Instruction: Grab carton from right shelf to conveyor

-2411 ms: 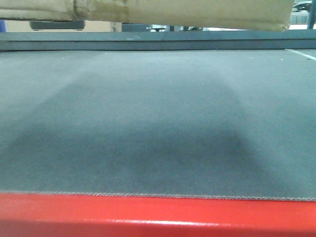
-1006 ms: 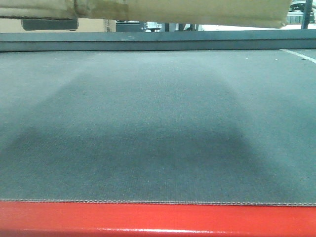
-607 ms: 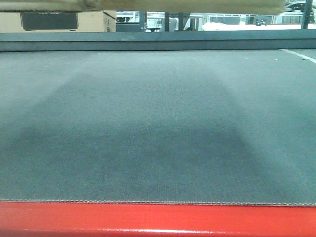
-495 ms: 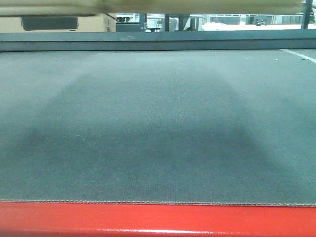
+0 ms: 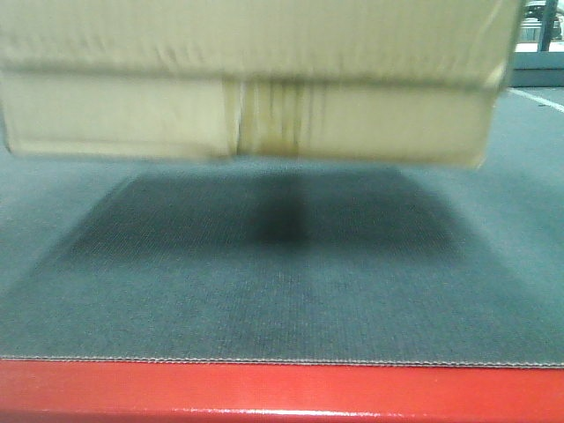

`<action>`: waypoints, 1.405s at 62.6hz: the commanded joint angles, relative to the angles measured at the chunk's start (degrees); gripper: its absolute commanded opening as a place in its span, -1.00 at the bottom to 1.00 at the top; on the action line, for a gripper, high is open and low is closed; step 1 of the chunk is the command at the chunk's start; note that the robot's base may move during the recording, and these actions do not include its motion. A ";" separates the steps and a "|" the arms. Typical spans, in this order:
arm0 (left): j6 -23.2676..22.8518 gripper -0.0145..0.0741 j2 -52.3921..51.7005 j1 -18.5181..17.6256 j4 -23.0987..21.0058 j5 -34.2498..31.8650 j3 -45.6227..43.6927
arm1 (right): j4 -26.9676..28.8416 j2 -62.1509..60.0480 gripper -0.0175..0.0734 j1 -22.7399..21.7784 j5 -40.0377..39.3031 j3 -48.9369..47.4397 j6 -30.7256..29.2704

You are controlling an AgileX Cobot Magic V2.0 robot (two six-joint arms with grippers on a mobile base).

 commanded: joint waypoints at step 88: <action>20.46 -0.63 -25.94 26.71 -19.04 -16.73 31.31 | -1.08 -21.18 -0.76 -14.31 -8.78 22.28 -2.35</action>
